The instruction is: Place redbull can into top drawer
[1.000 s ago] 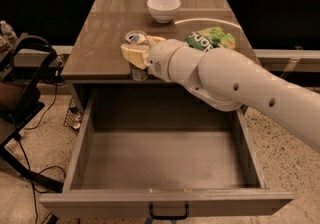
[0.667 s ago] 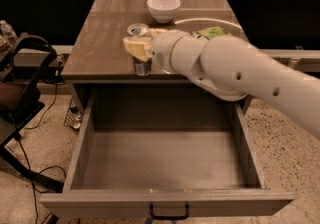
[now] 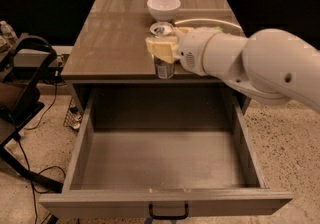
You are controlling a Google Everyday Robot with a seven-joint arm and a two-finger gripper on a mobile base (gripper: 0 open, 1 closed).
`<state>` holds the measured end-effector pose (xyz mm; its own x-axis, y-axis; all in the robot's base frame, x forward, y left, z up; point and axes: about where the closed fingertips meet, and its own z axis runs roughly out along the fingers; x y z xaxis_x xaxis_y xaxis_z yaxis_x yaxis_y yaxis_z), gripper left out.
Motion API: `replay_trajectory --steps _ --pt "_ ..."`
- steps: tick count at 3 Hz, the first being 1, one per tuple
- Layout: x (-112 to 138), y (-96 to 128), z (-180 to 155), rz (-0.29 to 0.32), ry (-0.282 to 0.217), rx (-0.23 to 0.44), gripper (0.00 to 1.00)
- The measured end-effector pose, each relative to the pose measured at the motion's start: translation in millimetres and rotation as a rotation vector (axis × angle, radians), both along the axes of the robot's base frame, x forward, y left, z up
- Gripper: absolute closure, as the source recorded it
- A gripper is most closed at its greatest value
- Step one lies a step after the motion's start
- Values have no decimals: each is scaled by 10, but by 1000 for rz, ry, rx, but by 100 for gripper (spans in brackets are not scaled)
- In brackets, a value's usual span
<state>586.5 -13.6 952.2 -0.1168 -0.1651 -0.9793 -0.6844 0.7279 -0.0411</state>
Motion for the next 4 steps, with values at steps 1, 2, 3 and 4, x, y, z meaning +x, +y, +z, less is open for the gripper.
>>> replay_trajectory --steps 1,2,3,4 --pt "-328 -270 -273 74 61 -16 100" --pt "-565 -448 -751 199 96 41 100" --pt "-618 -359 -1111 320 120 92 100" --pt "-619 -316 -1168 328 120 95 100"
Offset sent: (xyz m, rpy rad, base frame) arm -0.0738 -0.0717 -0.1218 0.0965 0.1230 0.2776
